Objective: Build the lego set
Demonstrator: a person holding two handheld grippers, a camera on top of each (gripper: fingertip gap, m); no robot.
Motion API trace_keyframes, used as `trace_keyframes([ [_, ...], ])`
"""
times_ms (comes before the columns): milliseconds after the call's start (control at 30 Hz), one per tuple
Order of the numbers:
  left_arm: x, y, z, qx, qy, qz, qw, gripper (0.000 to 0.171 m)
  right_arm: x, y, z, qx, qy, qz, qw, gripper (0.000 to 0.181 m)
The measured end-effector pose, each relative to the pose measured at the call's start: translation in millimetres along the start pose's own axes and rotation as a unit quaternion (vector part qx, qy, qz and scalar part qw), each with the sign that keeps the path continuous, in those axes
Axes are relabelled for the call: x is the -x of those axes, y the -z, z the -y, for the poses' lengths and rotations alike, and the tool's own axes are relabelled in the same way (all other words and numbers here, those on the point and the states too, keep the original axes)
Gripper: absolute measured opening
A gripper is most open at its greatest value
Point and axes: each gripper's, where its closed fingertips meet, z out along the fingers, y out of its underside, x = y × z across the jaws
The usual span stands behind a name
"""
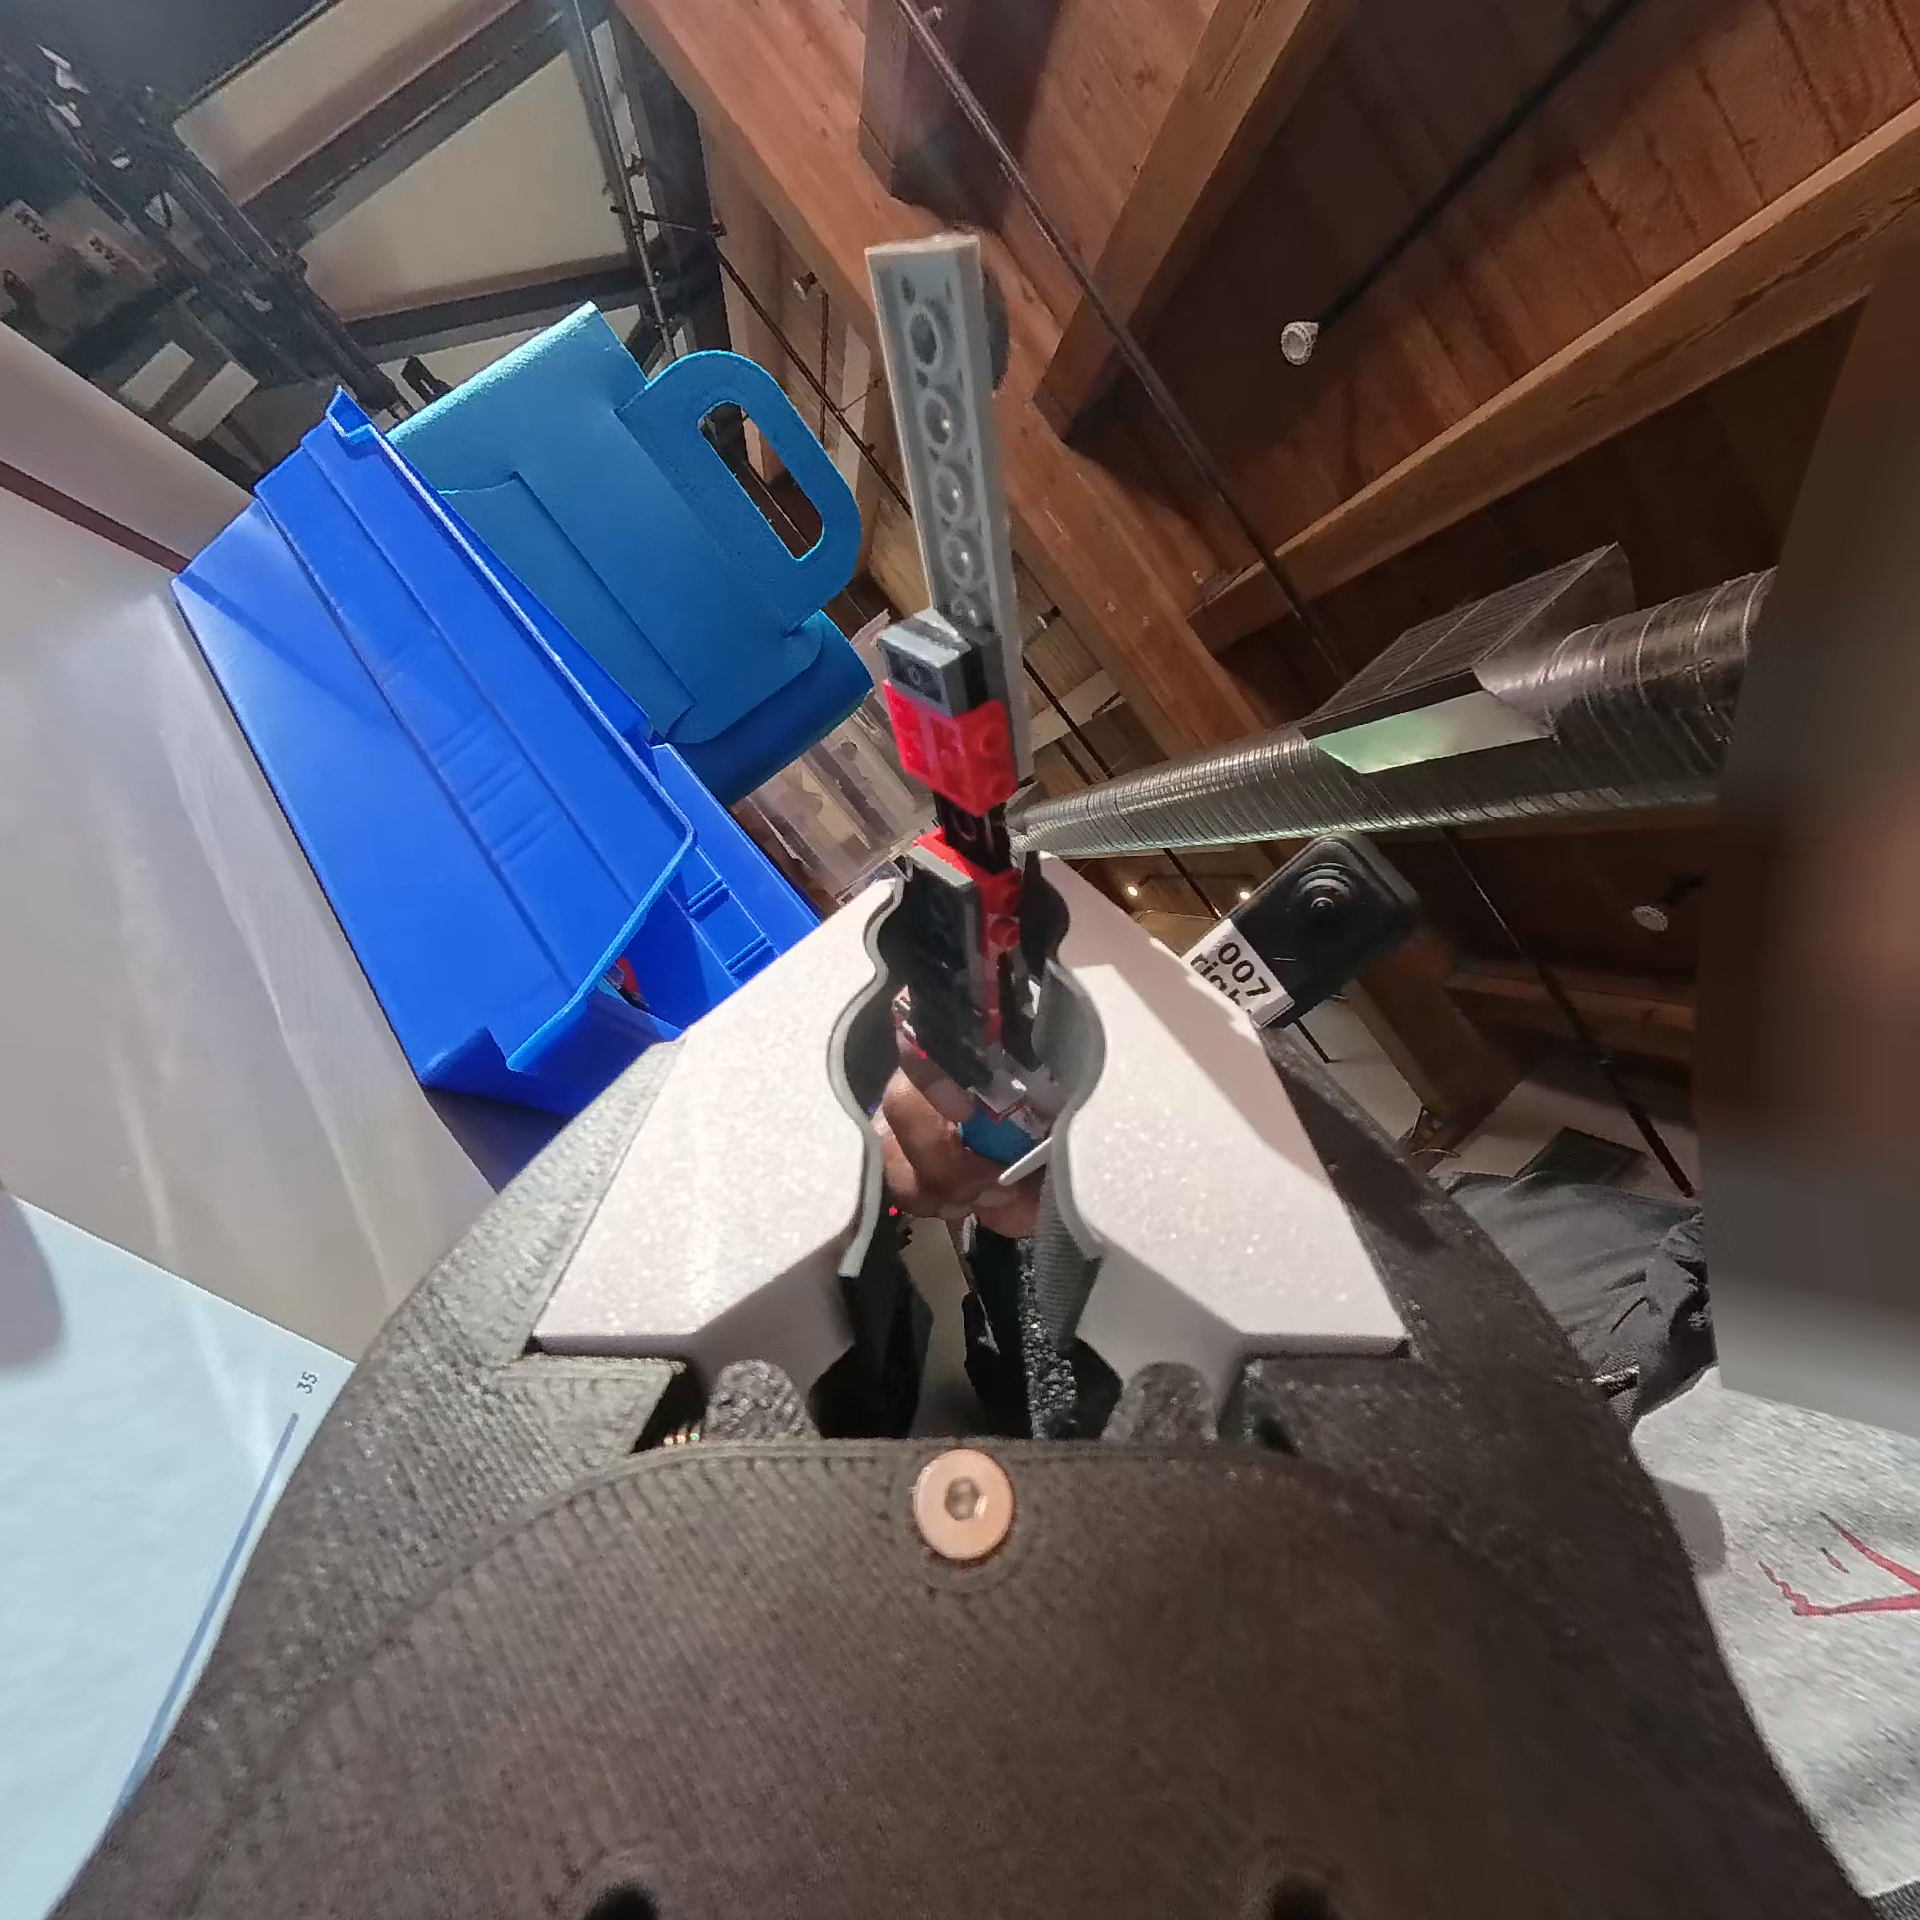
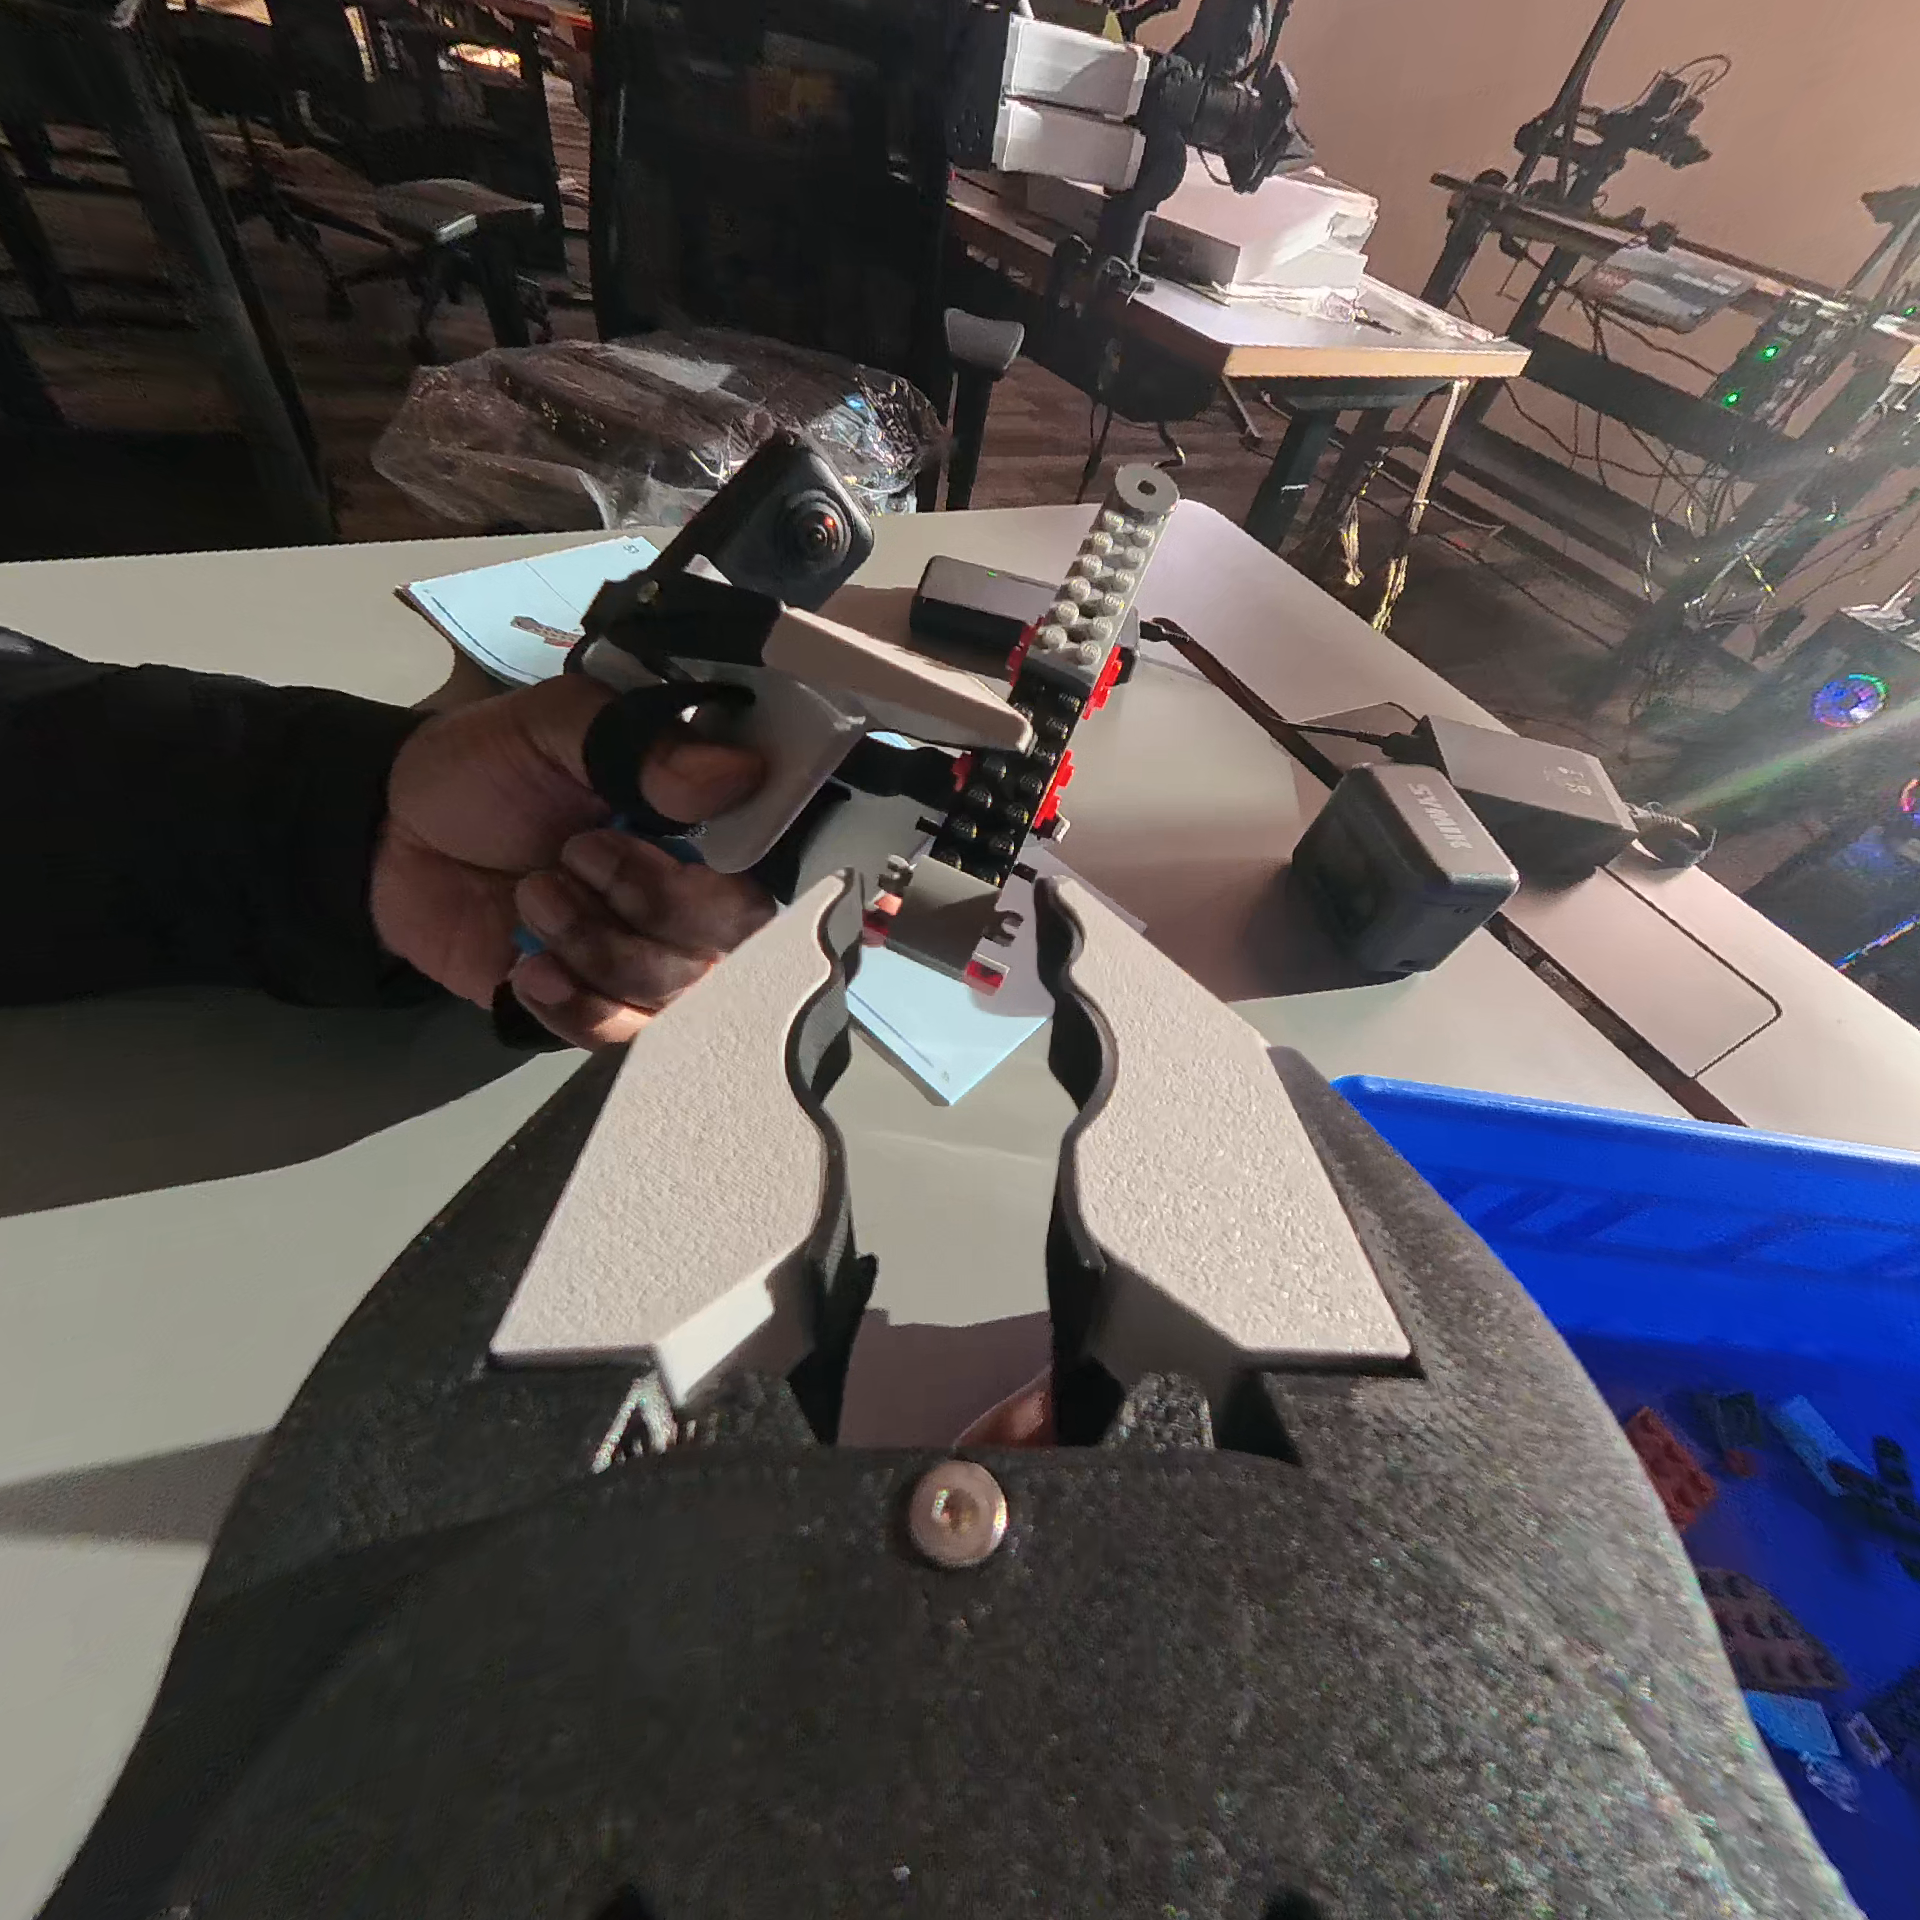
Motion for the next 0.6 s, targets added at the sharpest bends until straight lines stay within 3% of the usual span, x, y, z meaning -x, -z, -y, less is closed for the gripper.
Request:
trace_keyframes([
  [133,3,2,4,-0.008,0.003,0.009,1.0,0.019,0,3,6,-0.019,0.037,-0.009,0.999,0.041],
  [267,8,6,10,-0.023,0.012,0.025,0.999,0.019,-3,2,4,-0.02,0.148,-0.06,0.987,0.044],
  [433,12,9,16,-0.038,0.029,0.038,0.998,0.019,1,-6,-3,-0.022,0.306,-0.126,0.943,0.048],
  [600,10,10,19,-0.043,0.03,0.04,0.998,0.019,-3,-7,0,-0.033,0.383,-0.195,0.902,0.047],
])
